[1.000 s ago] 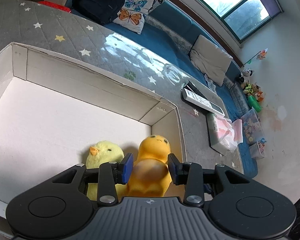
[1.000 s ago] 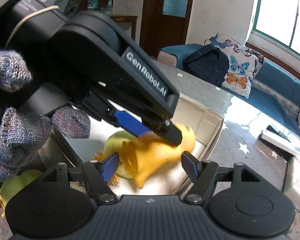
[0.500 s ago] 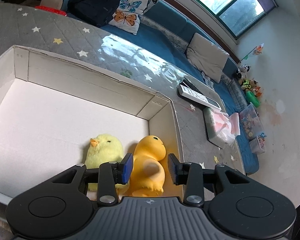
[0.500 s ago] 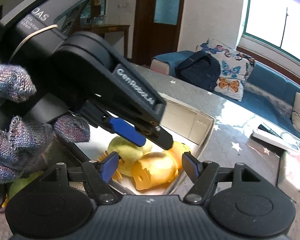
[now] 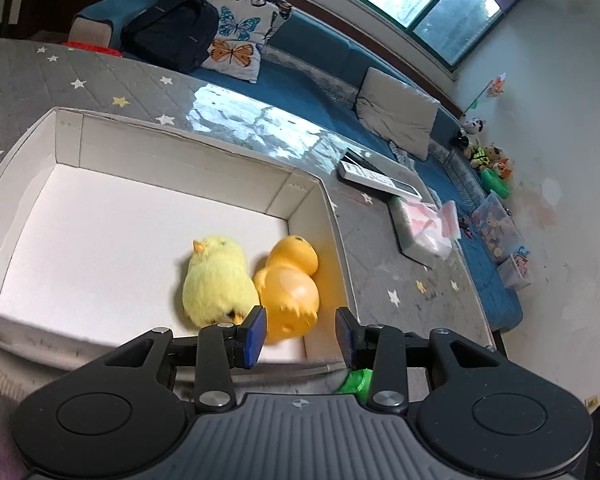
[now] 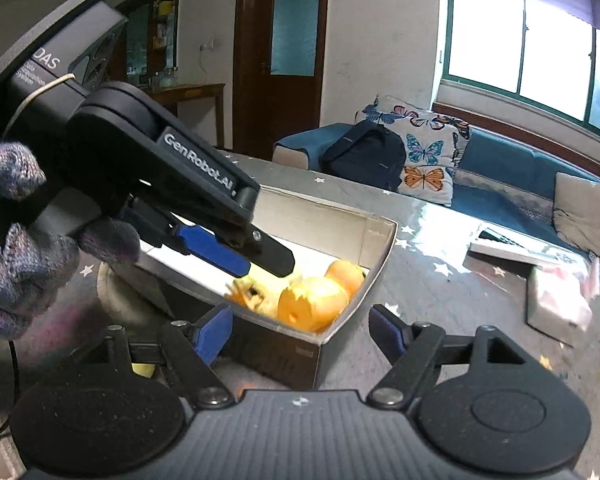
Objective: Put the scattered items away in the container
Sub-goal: 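Set the duck beside the chick and open the left gripper, then move the left gripper to the orange clay pack and grasp it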
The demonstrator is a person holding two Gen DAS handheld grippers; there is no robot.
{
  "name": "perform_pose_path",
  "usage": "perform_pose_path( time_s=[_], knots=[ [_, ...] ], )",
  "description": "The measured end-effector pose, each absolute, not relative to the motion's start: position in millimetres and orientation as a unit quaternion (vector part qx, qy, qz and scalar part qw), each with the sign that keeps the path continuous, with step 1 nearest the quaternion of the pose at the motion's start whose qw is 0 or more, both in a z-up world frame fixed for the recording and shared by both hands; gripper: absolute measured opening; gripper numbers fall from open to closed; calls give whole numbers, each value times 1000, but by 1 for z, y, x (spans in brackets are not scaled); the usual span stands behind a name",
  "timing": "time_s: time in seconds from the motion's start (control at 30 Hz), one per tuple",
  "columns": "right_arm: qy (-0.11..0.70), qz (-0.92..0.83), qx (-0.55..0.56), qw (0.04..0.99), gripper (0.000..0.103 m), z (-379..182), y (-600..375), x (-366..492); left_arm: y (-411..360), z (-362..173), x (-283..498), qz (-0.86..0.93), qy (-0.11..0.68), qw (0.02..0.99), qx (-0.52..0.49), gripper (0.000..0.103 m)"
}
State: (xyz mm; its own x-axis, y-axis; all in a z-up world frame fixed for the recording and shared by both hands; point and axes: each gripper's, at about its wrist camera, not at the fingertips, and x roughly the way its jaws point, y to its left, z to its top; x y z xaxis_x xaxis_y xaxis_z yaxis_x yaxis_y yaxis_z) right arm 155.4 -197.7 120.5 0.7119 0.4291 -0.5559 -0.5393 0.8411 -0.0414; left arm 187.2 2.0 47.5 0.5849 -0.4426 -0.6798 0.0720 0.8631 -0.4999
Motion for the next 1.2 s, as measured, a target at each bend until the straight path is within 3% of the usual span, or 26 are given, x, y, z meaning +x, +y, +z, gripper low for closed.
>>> perform_pose_path(
  time_s=[0.83,1.13,1.2],
  knots=[
    [337,251,-57,906,76,65,-200,114,-25,4,143,-166,488,834,-194,40],
    [348,253,-55,901,68,57,-199,114,-26,-6,146,-161,504,824,-204,40],
    [350,254,-54,900,63,55,-198,114,-25,-9,146,-163,506,820,-210,40]
  ],
)
